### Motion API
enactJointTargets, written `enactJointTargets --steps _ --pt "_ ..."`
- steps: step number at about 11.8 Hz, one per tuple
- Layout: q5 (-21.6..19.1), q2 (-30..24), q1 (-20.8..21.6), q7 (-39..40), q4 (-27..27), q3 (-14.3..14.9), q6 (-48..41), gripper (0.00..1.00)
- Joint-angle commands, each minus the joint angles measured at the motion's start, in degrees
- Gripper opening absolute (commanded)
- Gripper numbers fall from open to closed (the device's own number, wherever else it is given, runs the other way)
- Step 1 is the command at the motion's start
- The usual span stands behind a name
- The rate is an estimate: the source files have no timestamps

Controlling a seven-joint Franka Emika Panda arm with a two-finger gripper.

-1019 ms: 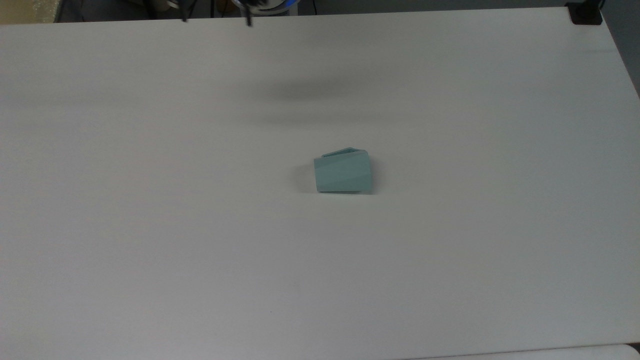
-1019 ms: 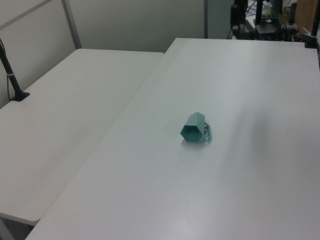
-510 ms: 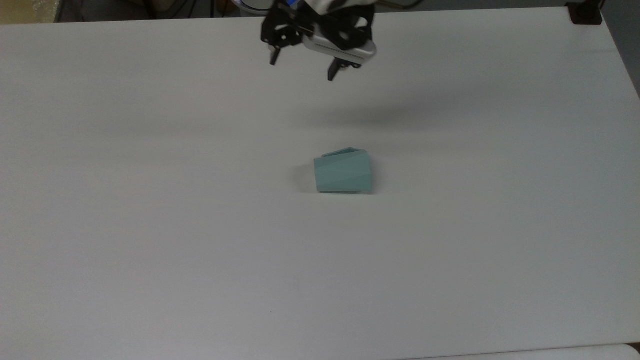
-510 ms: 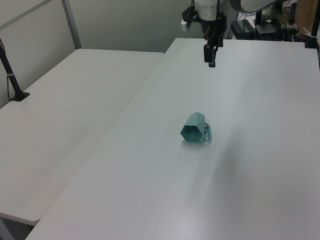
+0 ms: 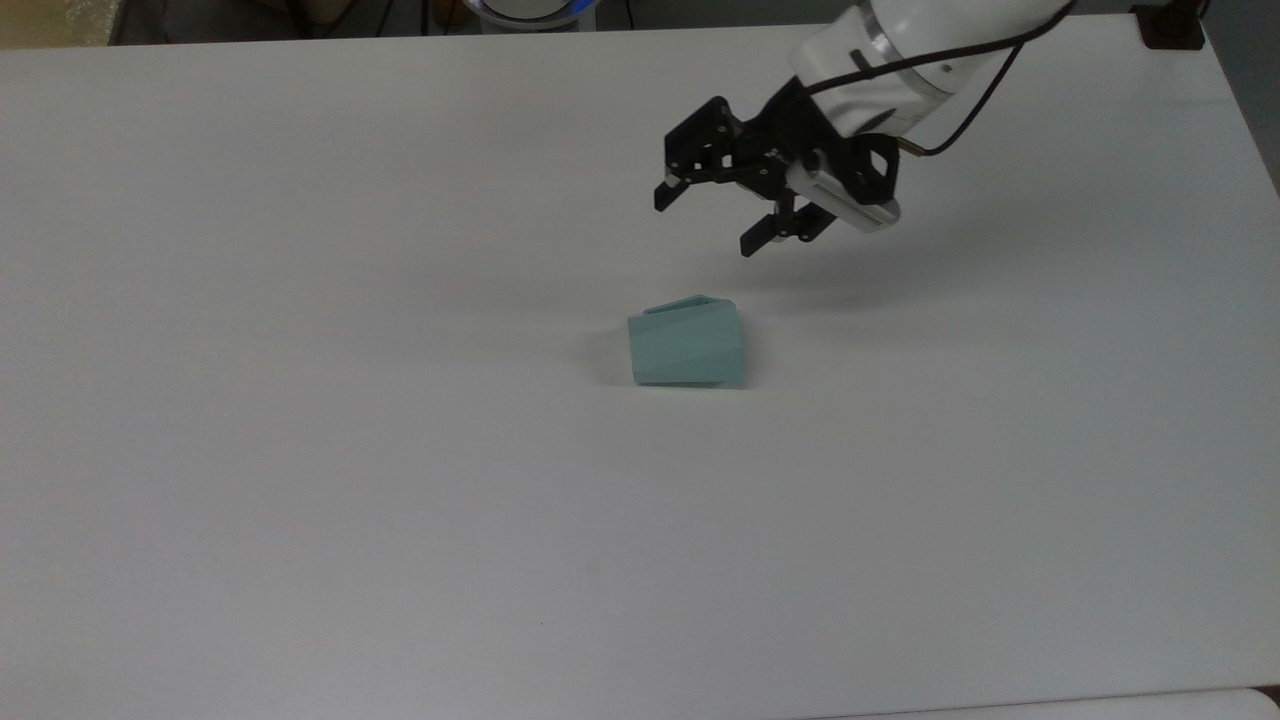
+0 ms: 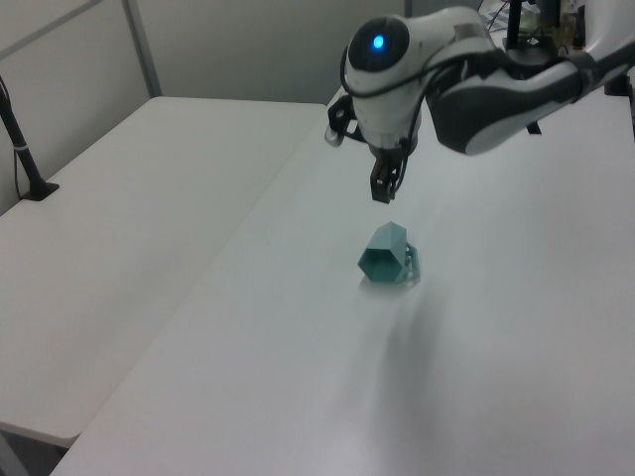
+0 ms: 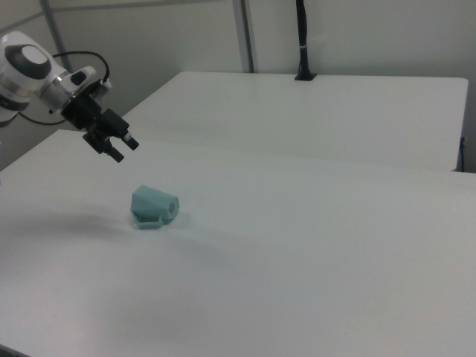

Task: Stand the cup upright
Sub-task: 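Move the gripper toward the open rim of the teal cup, then lower the gripper and close it on the cup's rim wall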

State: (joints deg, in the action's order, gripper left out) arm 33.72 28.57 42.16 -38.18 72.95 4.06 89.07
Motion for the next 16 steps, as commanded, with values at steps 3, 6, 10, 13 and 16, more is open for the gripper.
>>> enactJointTargets --steps 3,6,10,13,16 --pt "10.04 7.36 4.42 -2.86 -1.93 -0.20 -1.52 1.00" --pt "12.43 10.27 5.82 -2.86 -3.51 -0.20 -2.41 1.00" --pt "13.39 11.50 7.32 -3.47 -4.13 -1.07 -2.32 1.00" --pt "14.27 15.36 7.32 -3.65 -7.11 -1.16 -1.88 1.00" --pt "14.27 16.43 7.23 -3.30 -7.20 -0.81 -1.18 1.00"
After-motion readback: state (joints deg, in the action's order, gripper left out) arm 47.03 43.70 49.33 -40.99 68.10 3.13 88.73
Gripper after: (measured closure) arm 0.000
